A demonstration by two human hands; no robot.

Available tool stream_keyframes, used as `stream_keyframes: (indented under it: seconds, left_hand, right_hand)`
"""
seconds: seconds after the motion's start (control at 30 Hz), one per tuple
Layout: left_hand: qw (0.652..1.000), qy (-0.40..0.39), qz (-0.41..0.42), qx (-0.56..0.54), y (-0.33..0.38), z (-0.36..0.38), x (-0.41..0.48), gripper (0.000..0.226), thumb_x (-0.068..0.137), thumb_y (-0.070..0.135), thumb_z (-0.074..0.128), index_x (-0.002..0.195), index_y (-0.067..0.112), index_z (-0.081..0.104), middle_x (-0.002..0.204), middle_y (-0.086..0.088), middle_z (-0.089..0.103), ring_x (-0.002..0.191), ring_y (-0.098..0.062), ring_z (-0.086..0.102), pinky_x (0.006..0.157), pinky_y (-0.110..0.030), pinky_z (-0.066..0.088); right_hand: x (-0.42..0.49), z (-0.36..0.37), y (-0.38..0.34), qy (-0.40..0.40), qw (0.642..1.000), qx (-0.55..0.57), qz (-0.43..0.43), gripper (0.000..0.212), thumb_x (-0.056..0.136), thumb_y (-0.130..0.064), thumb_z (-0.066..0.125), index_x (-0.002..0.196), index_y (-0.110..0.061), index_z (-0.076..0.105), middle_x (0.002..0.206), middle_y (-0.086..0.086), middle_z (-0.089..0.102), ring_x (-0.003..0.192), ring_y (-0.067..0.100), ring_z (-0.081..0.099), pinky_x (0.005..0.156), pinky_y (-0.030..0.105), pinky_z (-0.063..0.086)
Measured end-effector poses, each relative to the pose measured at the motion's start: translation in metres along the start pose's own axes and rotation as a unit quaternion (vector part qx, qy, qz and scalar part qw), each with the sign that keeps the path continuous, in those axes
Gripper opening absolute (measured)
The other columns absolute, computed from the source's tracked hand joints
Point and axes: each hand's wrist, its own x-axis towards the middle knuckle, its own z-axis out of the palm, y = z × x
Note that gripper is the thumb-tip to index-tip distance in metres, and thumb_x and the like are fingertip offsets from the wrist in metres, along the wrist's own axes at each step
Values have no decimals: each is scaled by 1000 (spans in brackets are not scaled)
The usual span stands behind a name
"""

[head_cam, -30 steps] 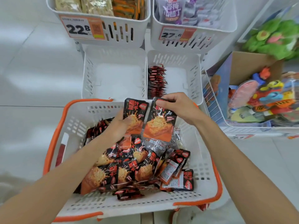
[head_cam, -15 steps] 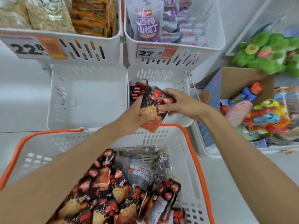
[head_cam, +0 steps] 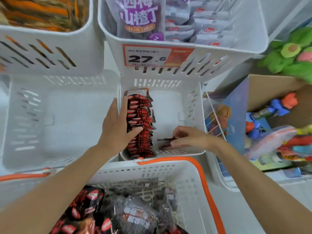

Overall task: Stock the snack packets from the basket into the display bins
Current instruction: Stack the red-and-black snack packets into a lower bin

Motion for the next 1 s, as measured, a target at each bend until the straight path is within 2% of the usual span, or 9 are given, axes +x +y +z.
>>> stream_keyframes:
  seconds: [0.07,0.13,0.3,0.43,0.53,0.63,0.8,0.9,1.0]
  left_hand:
    - [999,2,1,-42,0,4,-2,104,88,51,63,150,39,-19,162,-4,-22,151,-22,-10,120,-45,8]
    - [997,8,6,-73,1,5,-3,104,87,48,64,149,43,-19,161,0,-24,151,-19,-11,119,-43,7]
    - [995,15,13,-100,1,5,-4,105,87,43,69,148,46,-16,162,2,-23,150,-15,-11,118,-38,8]
    - [994,11,14,-112,2,4,-5,105,86,41,70,143,52,-18,161,5,-24,150,-14,-12,116,-34,6]
    - [993,8,12,-118,3,4,-6,104,87,41,69,140,54,-19,161,6,-25,150,-12,-13,116,-34,5]
    - [993,8,9,-120,4,3,-6,104,87,40,69,144,50,-17,161,4,-24,150,-14,-13,118,-38,6]
    - [992,7,1,-125,5,2,-6,105,86,39,70,147,46,-15,161,5,-23,150,-13,-12,118,-40,8]
    - [992,6,-4,-124,5,2,-6,105,86,40,70,149,45,-14,161,6,-23,150,-13,-12,119,-40,8]
    - [992,7,-6,-124,6,2,-6,105,86,40,70,150,44,-13,161,6,-23,150,-13,-12,119,-40,8]
  right_hand:
    - [-2,-6,0,-34,998,-8,46,52,68,-68,72,99,-28,62,103,-7,62,96,11,57,86,28,41]
    - [-3,-7,-1,-83,990,-87,72,57,67,-78,67,106,-39,56,118,-11,55,109,13,52,97,29,41]
    - [0,8,-7,-76,996,-10,55,44,83,-51,72,117,-35,50,134,-15,42,117,8,46,86,17,39]
    - [8,22,-9,-64,994,-48,71,55,80,-53,73,121,-34,43,136,-5,40,118,15,48,91,24,41]
    - [2,15,-11,-93,990,46,91,58,83,-34,77,130,-30,43,129,-11,48,106,2,56,77,9,45]
    - [-5,1,-6,-144,977,126,89,71,84,-14,77,142,-34,41,135,-16,47,111,-2,58,86,13,50]
    - [-6,7,-3,-106,992,30,65,68,74,-40,84,134,-48,52,143,-18,49,122,4,56,109,29,43]
    - [-6,10,-1,-84,987,119,72,55,76,-25,84,126,-36,63,131,-10,61,111,7,65,99,25,50]
    - [-2,11,3,-46,962,249,101,55,73,-35,83,124,-20,66,125,-1,66,117,15,63,106,33,45]
